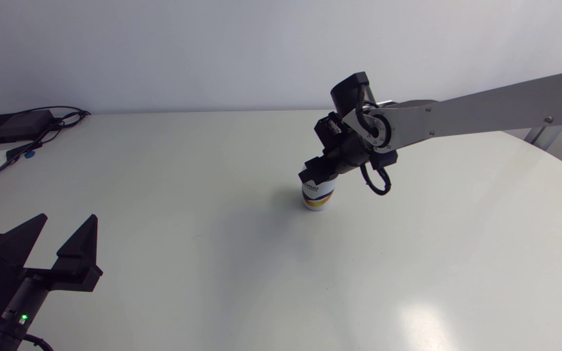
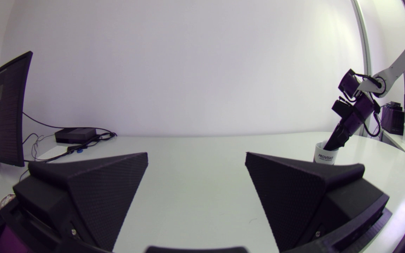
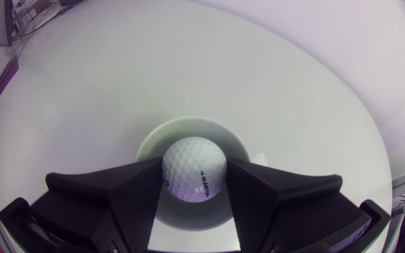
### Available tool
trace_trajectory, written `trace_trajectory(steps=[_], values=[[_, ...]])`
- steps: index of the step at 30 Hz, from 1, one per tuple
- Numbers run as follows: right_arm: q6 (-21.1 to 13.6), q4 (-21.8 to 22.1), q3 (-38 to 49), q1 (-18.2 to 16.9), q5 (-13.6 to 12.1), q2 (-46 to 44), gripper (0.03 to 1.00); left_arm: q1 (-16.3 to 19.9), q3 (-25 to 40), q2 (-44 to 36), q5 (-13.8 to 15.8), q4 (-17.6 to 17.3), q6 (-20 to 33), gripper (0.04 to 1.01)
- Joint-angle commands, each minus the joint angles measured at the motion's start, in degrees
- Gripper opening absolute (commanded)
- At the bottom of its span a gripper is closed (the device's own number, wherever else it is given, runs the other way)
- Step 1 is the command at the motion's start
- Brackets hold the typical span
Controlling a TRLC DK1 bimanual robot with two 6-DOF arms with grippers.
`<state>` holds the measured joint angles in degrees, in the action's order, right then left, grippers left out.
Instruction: Pick up the white golf ball from the table and place it into the cup.
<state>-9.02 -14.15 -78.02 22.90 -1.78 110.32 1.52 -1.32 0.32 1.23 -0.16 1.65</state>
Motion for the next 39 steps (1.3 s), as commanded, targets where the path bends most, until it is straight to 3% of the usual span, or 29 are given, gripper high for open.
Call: trace_trajectory(steps=[1,2,4,6,20,25,33,39], values=[[0.14,0.53,-1.43,0.31,0.64,1.47,0.472,0.41,1.23,-0.93,-0.18,0.08,0.11,0.992],[0.23,0.44,-1.43,0.22,0.64,1.47,0.528,0.41,1.23,-0.93,-0.18,0.08,0.11,0.992],[0.31,0.35,-1.43,0.22,0.73,1.47,0.779,0.41,1.23,-0.93,-0.18,0.08,0.11,0.992],[0.31,0.18,-1.35,0.31,0.73,1.39,0.862,0.41,1.23,-0.93,-0.18,0.08,0.11,0.992],[0.84,0.71,-0.03,-0.57,0.99,-1.51,0.962,0.41,1.23,-0.93,-0.18,0.08,0.11,0.992],[1.37,2.11,1.99,-2.33,2.31,-5.38,0.964,0.41,1.23,-0.93,-0.18,0.08,0.11,0.992],[1.37,4.84,7.27,-6.99,2.40,-11.80,0.964,0.41,1.23,-0.93,-0.18,0.08,0.11,0.992],[1.19,8.26,13.68,-9.71,5.56,-17.42,0.964,0.41,1.23,-0.93,-0.18,0.08,0.11,0.992]])
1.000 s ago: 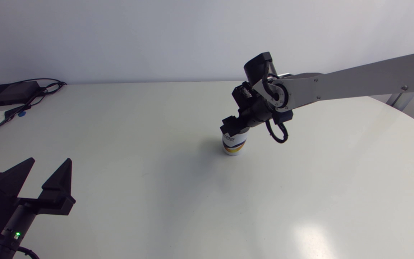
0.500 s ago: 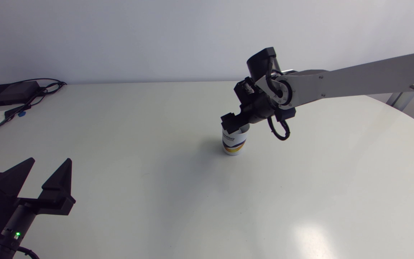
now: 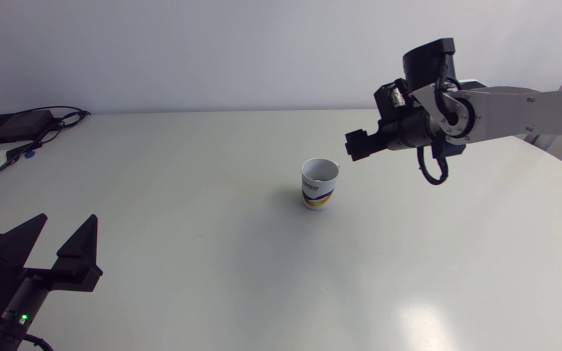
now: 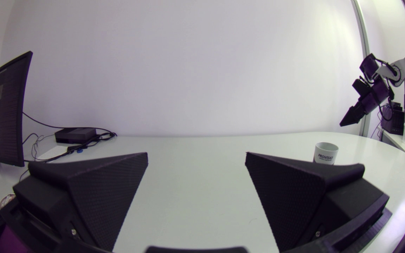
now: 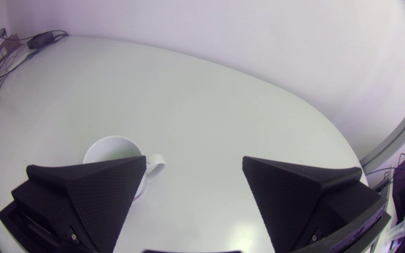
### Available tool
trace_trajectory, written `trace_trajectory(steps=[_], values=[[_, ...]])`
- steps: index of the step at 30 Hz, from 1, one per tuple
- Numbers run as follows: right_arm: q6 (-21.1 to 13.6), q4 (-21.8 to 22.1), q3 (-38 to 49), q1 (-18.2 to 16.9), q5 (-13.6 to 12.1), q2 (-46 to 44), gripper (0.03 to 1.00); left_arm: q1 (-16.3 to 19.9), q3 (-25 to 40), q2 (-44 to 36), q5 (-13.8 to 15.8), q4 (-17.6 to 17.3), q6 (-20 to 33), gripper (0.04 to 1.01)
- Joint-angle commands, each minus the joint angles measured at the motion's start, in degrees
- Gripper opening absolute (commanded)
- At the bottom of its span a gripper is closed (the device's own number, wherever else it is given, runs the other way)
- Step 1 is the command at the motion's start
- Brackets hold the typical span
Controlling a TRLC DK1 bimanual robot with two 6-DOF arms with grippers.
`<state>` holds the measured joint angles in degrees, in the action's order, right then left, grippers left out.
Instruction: Pick up the white golf ball from the table and place it into the cup.
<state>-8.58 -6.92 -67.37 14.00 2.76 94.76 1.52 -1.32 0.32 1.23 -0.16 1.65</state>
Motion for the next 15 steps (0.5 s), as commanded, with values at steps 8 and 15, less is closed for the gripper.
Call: trace_trajectory(steps=[8,15], values=[[0.05,6.39,13.67,-4.51,3.65,-10.91,0.964,0.41,1.23,-0.93,-0.18,0.08,0.11,0.992],[-1.00,8.76,21.76,-8.02,4.53,-18.65,0.964,0.50,1.23,-0.93,-0.18,0.08,0.11,0.992]])
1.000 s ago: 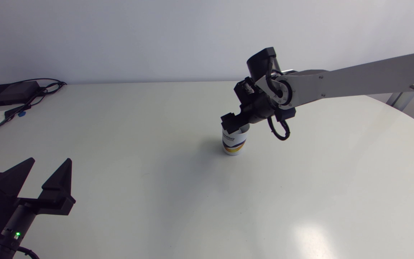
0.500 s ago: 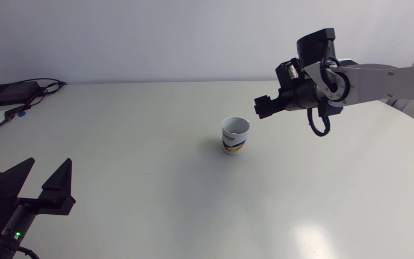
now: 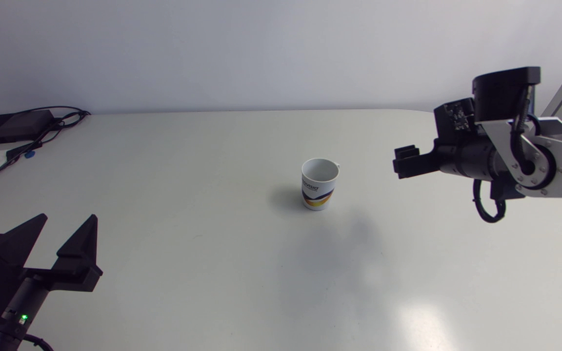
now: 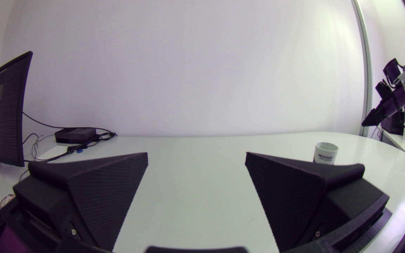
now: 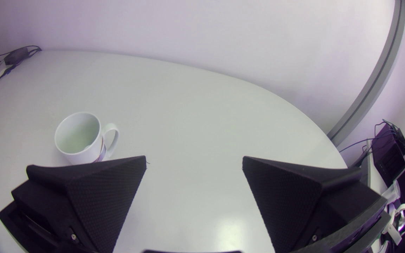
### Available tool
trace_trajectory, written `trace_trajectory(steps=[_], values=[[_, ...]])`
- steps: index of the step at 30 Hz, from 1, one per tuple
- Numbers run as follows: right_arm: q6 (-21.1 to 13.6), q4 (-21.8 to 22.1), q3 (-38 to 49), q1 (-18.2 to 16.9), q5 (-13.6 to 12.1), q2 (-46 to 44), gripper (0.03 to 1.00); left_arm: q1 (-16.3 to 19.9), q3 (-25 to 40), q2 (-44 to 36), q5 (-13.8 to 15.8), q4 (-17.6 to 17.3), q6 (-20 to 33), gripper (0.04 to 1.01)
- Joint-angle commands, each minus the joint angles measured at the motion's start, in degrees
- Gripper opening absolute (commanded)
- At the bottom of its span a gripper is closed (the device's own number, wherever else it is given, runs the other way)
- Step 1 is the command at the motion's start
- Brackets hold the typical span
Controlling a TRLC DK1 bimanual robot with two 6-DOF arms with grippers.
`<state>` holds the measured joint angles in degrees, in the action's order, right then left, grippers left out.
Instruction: Pick up the white golf ball from the table and place it into the cup.
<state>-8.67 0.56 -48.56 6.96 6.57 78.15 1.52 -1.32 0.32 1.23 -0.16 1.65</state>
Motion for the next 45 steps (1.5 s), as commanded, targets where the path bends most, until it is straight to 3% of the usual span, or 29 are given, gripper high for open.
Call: trace_trajectory(steps=[1,12,17,23,29,35,45], values=[[-1.35,1.99,4.43,-1.69,0.73,-3.18,0.964,0.50,1.23,-0.93,-0.18,0.08,0.11,0.992],[-2.67,9.02,18.94,-6.52,0.46,-17.50,0.964,0.41,1.23,-0.93,-0.18,0.08,0.11,0.992],[-3.20,9.20,24.12,-7.66,0.46,-24.01,0.964,0.41,1.23,-0.93,-0.18,0.08,0.11,0.992],[-4.17,10.78,31.68,-7.66,0.38,-38.25,0.964,0.41,1.23,-0.93,-0.18,0.08,0.11,0.992],[-5.75,7.62,36.16,-7.66,0.38,-48.62,0.964,0.41,1.23,-0.93,-0.18,0.08,0.11,0.992],[-7.95,1.82,39.85,-7.66,0.38,-59.43,0.964,0.50,1.23,-0.93,-0.18,0.08,0.11,0.992],[-9.26,-4.34,41.79,-6.43,0.46,-68.31,0.964,0.41,1.23,-0.93,-0.18,0.08,0.11,0.992]])
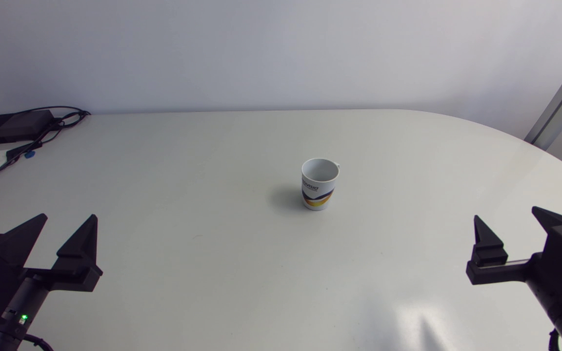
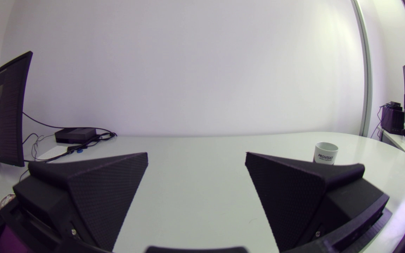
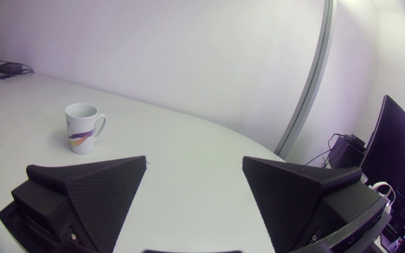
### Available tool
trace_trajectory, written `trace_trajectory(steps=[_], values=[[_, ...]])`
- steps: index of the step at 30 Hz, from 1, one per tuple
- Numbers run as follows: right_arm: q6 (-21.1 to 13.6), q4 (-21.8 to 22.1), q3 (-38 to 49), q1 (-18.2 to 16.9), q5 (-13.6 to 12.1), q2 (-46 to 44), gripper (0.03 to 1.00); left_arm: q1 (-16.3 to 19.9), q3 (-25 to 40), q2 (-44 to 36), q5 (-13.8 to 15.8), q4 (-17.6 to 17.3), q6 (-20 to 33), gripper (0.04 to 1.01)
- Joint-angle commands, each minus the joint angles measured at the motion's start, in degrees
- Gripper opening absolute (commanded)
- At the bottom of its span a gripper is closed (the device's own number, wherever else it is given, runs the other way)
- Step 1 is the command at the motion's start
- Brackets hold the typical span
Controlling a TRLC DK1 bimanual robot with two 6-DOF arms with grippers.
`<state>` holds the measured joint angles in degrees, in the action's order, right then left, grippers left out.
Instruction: Pick up the white golf ball from the table and place it into the cup.
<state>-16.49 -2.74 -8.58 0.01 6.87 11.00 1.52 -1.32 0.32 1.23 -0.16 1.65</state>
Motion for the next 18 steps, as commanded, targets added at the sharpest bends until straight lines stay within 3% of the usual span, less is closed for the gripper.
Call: trace_trajectory(steps=[1,9,18], values=[[-1.97,-1.30,2.25,0.60,0.07,-1.86,0.964,0.50,1.23,-0.93,-0.18,0.08,0.11,0.992],[-3.72,-6.49,3.57,1.66,0.07,-8.10,0.964,0.41,1.23,-0.93,-0.18,0.08,0.11,0.992],[-5.39,-6.75,4.62,1.31,-0.11,-8.54,0.964,0.50,1.23,-0.93,-0.18,0.08,0.11,0.992]])
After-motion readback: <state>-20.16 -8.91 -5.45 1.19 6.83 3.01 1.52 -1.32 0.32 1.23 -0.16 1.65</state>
